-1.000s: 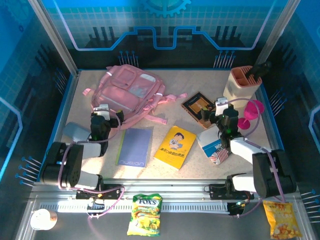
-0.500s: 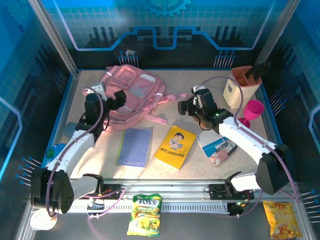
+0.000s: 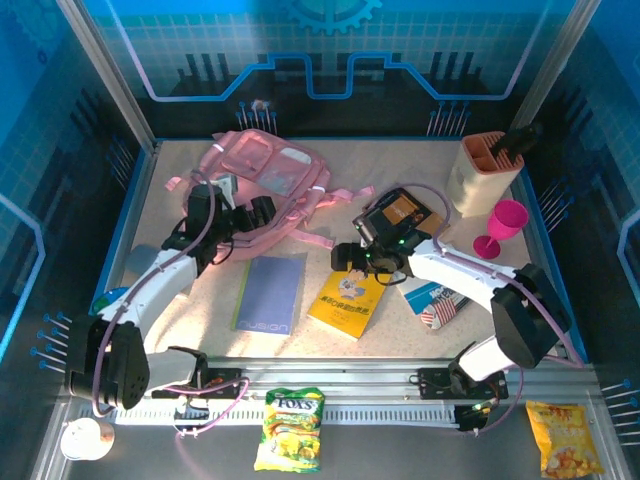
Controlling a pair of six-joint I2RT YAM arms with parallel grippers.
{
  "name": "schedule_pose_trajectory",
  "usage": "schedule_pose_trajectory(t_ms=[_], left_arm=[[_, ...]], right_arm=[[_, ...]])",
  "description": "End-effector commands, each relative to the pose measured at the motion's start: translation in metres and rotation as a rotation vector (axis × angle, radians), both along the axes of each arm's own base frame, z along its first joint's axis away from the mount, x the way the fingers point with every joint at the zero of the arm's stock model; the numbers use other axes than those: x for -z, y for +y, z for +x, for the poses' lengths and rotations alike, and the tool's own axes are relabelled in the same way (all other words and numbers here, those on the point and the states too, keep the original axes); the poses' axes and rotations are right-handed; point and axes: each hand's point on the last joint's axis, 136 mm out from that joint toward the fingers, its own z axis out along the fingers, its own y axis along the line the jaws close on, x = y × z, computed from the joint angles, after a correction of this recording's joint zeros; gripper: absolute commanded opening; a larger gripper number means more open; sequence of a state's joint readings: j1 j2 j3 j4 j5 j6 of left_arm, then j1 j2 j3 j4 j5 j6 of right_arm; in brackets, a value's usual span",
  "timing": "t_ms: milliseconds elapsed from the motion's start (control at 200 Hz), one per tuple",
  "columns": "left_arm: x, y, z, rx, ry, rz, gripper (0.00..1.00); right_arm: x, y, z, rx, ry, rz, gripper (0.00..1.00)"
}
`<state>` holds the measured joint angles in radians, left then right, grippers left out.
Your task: Pack the student bag
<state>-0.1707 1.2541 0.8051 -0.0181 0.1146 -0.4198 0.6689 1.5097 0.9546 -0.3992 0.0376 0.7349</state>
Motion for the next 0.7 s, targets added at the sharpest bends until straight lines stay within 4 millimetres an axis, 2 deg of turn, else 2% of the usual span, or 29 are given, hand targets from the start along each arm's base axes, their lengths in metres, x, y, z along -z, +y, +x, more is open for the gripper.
schedule_pose_trajectory(t_ms=[0,200,425,535,695], left_arm=[[-0.001,-0.012,0.001,0.053,0.018,-0.006,0.99],[0.01,-0.017,0.002,0.059,0.064,0.01,0.99],[0.028,-0.017,0.006,0.033,0.148,0.037,0.99],[0.038,-0.009,0.007,-0.018,0.192,0.059,0.99],[0.047,0.004,0.004,-0.094,0.235,0.088,0.99]], right_arm=[[0.02,0.013,-0.013,0.022,0.091,0.062,0.93],[0.045,0.005,-0.007,0.034,0.112,-0.01,0.92],[0.066,-0.038,0.018,0.113,0.096,-0.124,0.91],[0.049,-0.029,0.033,0.093,0.052,-0.071,0.9],[-0.002,0.013,0.062,0.048,-0.042,0.131,0.9]])
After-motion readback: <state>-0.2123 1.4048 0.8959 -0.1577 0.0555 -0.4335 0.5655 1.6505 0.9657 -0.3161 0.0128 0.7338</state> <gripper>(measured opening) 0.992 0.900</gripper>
